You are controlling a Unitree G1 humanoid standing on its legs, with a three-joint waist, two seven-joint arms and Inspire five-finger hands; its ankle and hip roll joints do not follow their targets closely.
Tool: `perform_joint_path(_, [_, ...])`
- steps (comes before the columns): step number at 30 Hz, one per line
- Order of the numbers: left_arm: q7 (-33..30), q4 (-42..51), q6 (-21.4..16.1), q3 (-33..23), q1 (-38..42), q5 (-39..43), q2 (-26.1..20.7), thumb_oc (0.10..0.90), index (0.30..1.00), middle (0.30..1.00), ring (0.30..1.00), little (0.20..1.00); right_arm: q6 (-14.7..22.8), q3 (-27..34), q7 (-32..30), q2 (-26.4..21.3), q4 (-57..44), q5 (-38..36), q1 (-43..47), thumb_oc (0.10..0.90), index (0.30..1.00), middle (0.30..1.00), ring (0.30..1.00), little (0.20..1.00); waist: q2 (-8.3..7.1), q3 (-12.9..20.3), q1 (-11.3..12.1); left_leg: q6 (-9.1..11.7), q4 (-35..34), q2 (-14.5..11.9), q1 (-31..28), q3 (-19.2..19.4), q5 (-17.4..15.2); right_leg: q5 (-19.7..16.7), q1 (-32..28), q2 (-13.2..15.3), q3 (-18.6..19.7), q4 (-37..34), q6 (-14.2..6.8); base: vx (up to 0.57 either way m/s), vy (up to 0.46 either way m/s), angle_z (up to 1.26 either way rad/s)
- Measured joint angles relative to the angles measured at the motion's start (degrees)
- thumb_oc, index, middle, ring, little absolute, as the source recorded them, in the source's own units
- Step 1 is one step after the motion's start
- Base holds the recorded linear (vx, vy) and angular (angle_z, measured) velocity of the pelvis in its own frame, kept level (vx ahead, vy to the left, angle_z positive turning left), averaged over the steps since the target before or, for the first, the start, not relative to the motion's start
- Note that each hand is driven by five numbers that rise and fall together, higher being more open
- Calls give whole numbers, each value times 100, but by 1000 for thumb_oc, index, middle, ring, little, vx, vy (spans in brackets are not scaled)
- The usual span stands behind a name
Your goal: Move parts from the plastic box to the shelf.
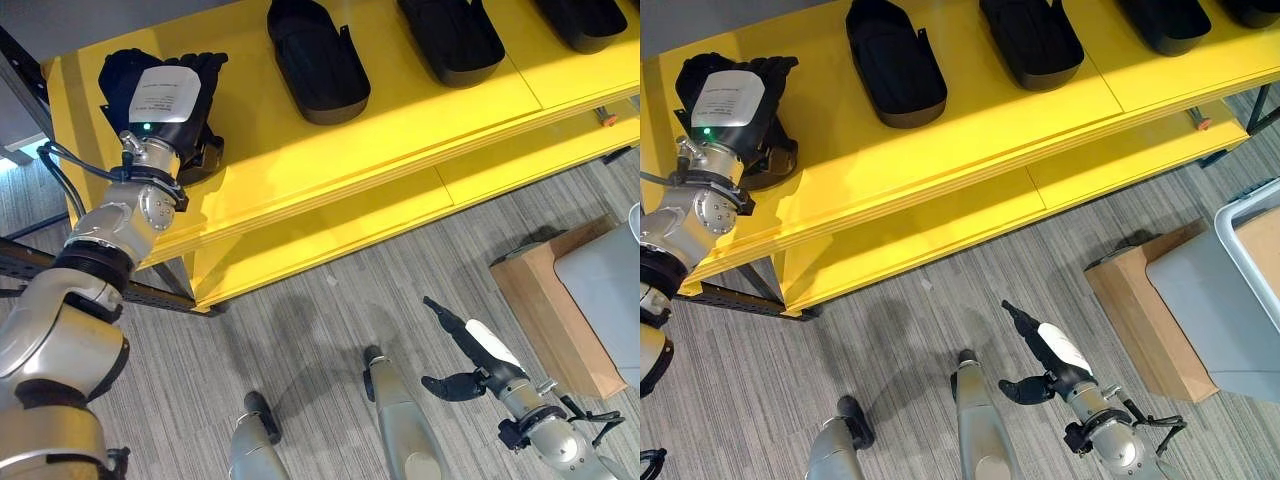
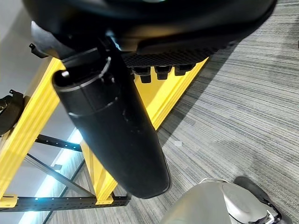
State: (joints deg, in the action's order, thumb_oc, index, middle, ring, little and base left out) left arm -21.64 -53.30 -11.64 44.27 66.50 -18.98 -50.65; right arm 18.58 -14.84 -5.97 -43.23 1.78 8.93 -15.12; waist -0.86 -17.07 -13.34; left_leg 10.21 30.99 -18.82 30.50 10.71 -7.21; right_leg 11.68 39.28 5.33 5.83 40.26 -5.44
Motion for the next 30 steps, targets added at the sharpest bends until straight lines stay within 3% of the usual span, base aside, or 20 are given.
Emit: perform_joint_path(30, [235, 223, -169, 113, -233, -671, -257, 900, 1000, 1000, 1000, 1000, 8, 156, -2, -12, 0, 8, -53, 900, 1000, 1000, 1000, 1000, 63, -35, 106, -25, 45, 3, 44, -22, -14, 1, 29, 6, -6, 31, 0, 0, 0, 0])
